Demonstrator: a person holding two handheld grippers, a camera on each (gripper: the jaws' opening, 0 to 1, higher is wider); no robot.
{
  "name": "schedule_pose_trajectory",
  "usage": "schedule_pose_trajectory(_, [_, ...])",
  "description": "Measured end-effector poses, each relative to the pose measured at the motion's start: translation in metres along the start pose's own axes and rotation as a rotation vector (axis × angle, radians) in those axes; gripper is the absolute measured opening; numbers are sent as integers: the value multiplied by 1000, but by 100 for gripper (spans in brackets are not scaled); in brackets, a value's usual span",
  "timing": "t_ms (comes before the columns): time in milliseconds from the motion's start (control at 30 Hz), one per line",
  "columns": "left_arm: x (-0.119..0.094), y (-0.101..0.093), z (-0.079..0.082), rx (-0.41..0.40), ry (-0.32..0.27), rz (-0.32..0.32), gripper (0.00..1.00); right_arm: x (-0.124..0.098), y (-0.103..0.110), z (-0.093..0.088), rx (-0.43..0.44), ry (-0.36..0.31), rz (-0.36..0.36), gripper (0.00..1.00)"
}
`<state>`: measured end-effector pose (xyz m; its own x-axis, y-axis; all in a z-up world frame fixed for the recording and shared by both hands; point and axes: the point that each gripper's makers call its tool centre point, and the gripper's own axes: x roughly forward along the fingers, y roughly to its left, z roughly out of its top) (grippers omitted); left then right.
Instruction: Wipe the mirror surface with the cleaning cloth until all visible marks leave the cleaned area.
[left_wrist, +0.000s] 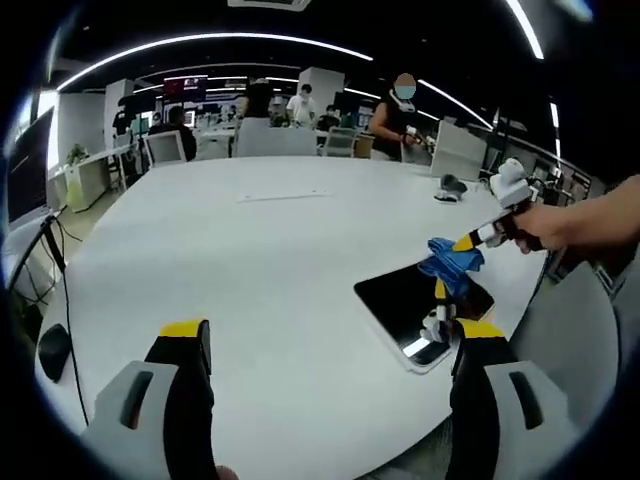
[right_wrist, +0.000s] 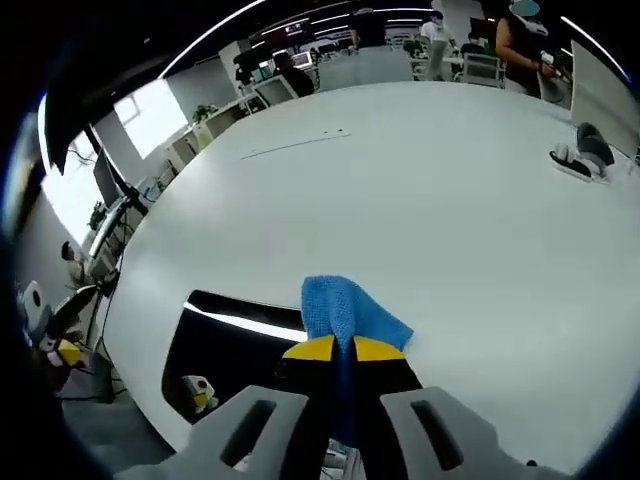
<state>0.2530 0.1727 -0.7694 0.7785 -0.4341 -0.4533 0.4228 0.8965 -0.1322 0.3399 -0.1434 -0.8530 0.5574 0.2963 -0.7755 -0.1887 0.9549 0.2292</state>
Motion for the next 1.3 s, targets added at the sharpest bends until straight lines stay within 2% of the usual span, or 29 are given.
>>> schedule_pose_trajectory(200, [-2, 5, 1, -4, -5, 4, 99, 11, 5, -8, 4, 20, -11, 0])
schedule_pose_trajectory(267, [-1, 5, 1, -1, -3, 3, 99, 14, 3, -9, 27, 20, -42, 0])
schedule_pose_trajectory(567, [5, -1, -1, 9, 2, -21, 99, 21, 22, -8, 54, 39, -23, 0])
schedule_pose_trajectory(667, [6, -1, -1, 17, 11, -24, 99, 25, 34, -8, 65, 44, -13, 0])
schedule_pose_trajectory(767, [7, 3, 5, -16, -18, -28, 99, 29, 43, -6, 51, 49, -9, 0])
schedule_pose_trajectory(967, [6, 2, -2, 8, 3, -30, 99, 38, 72, -6, 8, 76, 19, 0])
schedule_pose_trajectory(1133, [3, 4, -4, -37, -2, -41, 99, 46, 95, -5, -18, 94, 38, 0])
schedule_pose_trajectory(1300, [3, 4, -7, -22, 1, -40, 99, 53, 120, -8, -35, 112, 71, 0])
